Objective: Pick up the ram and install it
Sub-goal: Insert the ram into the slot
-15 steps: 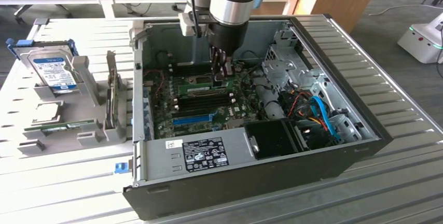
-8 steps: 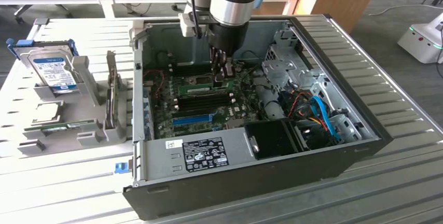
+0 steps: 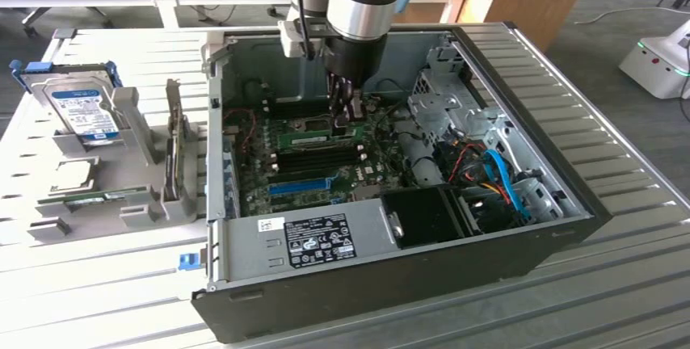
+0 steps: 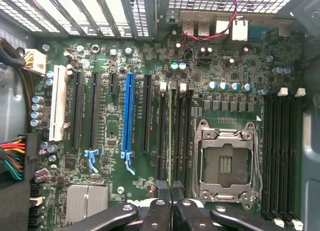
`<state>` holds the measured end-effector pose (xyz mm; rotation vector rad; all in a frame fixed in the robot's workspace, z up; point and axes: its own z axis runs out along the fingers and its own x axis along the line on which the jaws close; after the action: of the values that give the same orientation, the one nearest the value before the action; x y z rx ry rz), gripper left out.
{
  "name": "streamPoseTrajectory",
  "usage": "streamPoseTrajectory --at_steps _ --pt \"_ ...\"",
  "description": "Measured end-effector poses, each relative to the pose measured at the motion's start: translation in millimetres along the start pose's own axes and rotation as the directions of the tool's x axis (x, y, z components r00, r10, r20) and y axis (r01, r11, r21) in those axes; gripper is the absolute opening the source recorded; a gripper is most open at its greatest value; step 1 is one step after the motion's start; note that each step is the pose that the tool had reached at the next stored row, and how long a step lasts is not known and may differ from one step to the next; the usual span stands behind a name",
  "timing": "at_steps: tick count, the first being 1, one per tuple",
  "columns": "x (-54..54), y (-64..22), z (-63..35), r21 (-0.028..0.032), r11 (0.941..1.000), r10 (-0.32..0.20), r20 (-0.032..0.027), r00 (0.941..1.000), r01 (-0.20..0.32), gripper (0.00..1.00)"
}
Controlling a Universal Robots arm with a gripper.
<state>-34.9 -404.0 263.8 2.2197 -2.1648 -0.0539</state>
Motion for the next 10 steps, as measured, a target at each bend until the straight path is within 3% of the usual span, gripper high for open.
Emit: streamPoseTrajectory --at_steps 10 --pt "0.0 0.0 0.1 -0.0001 0.9998 0.02 0.0011 0.9998 -0.02 0.12"
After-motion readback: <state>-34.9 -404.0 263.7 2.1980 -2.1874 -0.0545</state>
